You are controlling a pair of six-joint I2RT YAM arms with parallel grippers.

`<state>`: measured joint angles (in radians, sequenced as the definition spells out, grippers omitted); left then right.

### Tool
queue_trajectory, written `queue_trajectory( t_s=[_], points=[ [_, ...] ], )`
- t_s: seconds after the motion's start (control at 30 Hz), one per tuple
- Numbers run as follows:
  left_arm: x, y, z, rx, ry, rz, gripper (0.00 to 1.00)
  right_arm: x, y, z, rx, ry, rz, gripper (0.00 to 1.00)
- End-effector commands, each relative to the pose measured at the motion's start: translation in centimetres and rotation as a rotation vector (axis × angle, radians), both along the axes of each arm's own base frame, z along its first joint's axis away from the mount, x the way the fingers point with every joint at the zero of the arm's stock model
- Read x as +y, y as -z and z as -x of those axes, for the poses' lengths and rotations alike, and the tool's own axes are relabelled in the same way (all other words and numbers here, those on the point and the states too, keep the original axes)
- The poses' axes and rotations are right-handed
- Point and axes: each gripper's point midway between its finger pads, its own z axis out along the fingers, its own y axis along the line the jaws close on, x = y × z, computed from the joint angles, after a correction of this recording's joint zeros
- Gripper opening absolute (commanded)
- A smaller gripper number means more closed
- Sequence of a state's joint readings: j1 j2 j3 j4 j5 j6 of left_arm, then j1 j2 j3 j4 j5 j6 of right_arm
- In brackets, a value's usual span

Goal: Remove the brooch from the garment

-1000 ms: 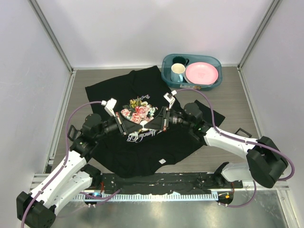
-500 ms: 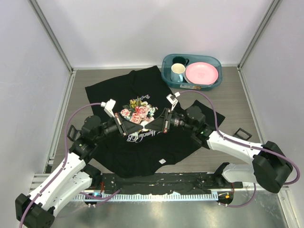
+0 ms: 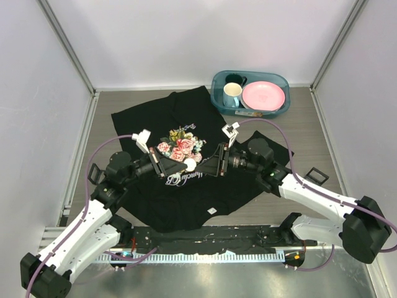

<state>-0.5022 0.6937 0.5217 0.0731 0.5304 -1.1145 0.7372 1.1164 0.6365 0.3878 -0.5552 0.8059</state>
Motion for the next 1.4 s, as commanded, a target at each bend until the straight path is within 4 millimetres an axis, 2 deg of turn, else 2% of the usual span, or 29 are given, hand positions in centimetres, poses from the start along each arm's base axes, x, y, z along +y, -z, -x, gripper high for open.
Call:
queue_trajectory(
  t_s=[0.0,0.13,0.4,0.57,0.8,0.93,1.2,1.37],
  points=[
    [-0.3,-0.7,0.5,-0.035,0.037,0.032,0.00,-0.1,-2.0,-0.1,-0.076,-0.011,0.001,0.46],
    [-0.3,-1.1,0.5,-0.043,0.037,0.048,0.00,0.4,-2.6,0.1,-0.074,-0.043,-0.043,0.53],
    [-0.6,-1.1,0.5,-0.042,0.050,0.060,0.00,1.5,-3.3,-0.3,-0.065,-0.066,-0.099,0.51],
    [-0.5,-1.1,0.5,-0.045,0.049,0.061,0.00,1.7,-3.5,-0.6,-0.067,-0.060,-0.106,0.43],
    [-0.8,-0.8,0.5,-0.053,0.069,0.051,0.00,1.9,-3.5,-0.8,-0.043,-0.059,-0.111,0.38],
    [-0.7,-0.7,0.6,-0.060,0.070,0.049,0.00,2.0,-3.3,-0.8,-0.021,-0.057,-0.118,0.30],
    [-0.7,-1.2,0.6,-0.075,0.074,0.055,0.00,2.1,-2.2,-1.0,0.006,-0.049,-0.101,0.19],
    [-0.6,-1.6,0.8,-0.086,0.070,0.056,0.00,1.5,-1.1,-2.2,0.024,0.040,-0.058,0.15]
  ],
)
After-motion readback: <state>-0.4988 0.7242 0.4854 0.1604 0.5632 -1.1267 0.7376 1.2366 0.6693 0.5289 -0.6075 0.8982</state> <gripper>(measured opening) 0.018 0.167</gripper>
